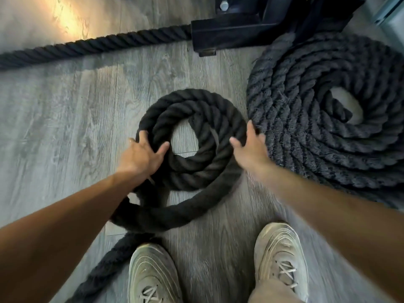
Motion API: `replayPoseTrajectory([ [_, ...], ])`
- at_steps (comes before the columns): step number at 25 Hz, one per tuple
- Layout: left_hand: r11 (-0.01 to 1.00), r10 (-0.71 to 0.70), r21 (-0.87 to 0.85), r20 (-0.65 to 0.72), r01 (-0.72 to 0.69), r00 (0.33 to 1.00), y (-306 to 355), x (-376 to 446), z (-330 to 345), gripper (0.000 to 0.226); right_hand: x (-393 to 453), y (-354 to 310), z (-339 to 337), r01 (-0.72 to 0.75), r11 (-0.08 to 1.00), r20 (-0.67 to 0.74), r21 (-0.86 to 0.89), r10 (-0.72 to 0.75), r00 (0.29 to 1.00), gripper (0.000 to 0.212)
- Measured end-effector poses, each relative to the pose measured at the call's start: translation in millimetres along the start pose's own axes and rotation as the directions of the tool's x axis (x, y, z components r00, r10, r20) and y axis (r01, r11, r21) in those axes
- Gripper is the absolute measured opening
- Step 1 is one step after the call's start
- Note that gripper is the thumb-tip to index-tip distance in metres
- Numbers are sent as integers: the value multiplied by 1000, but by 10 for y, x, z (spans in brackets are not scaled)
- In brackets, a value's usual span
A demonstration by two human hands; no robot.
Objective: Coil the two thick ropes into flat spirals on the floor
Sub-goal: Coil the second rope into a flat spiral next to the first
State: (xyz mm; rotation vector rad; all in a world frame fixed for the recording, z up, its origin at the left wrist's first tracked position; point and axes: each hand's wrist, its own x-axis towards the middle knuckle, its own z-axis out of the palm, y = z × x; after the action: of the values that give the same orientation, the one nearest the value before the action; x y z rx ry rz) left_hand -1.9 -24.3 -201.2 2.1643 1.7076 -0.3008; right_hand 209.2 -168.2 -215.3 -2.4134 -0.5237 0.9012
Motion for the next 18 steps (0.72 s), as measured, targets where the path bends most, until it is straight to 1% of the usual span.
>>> replayPoseTrajectory([
  [1, 999, -15, 33, 20, 14, 1000, 6, -156, 71, 84, 179, -124, -135, 17, 998, 0, -52, -17, 1000, 81],
  [2, 994, -17, 105, 45, 12, 999, 40, -281, 113, 85, 269, -212, -190, 50, 993, 1, -108, -51, 999, 82],
  [3, 983, -14, 181, 48, 5, 999, 68, -316, 129, 84, 254, -267, -156, 118, 982, -2, -146, -119, 993, 81],
  [4, 971, -6, 239, 48, -6, 999, 80, -290, 98, 79, 157, -277, -60, 185, 972, -13, -146, -189, 982, 81],
  [5, 961, -5, 277, 53, -10, 999, 64, -184, 45, 74, 5, -226, 62, 221, 968, -37, -122, -227, 973, 84],
  [6, 957, -4, 291, 79, -19, 997, 22, -51, -52, 71, -195, -125, 171, 204, 974, -73, -96, -212, 975, 90],
  [7, 953, -7, 303, 100, -24, 995, -42, 109, -131, 72, -417, 8, 264, 147, 985, -123, -87, -157, 980, 96],
  [8, 945, -4, 324, 129, -38, 992, -101, 234, -225, 78, -626, 139, 342, 87, 992, -156, -96, -102, 983, 101],
  [9, 926, 3, 373, 152, -60, 988, -163, 334, -298, 85, -807, 245, 404, 55, 993, -148, -108, -71, 986, 103],
  [10, 915, 17, 395, 164, -81, 986, -208, 409, -342, 87, -935, 319, 450, 52, 995, -115, -91, -63, 991, 102],
  [11, 934, 33, 345, 186, -97, 982, -245, 468, -355, 82, -1013, 376, 470, 68, 996, -72, -64, -72, 995, 98],
  [12, 973, 54, 211, 210, -99, 976, -256, 474, -369, 77, -1039, 432, 469, 94, 994, -29, -56, -96, 995, 95],
  [13, 995, 72, 55, 222, -87, 972, -261, 458, -366, 78, -1020, 463, 435, 139, 988, -9, -67, -140, 990, 93],
  [14, 995, 92, -62, 227, -80, 970, -287, 432, -347, 81, -955, 489, 376, 192, 976, -1, -102, -193, 981, 91],
  [15, 989, 101, -130, 207, -75, 973, -317, 389, -329, 84, -833, 505, 307, 238, 960, 12, -144, -239, 971, 91],
  [16, 984, 94, -164, 170, -66, 981, -360, 352, -285, 86, -661, 498, 221, 270, 946, 33, -178, -268, 963, 89],
  [18, 979, 38, -205, 104, -16, 994, -460, 243, -173, 92, -277, 329, 27, 316, 922, 99, -221, -301, 948, 86],
])
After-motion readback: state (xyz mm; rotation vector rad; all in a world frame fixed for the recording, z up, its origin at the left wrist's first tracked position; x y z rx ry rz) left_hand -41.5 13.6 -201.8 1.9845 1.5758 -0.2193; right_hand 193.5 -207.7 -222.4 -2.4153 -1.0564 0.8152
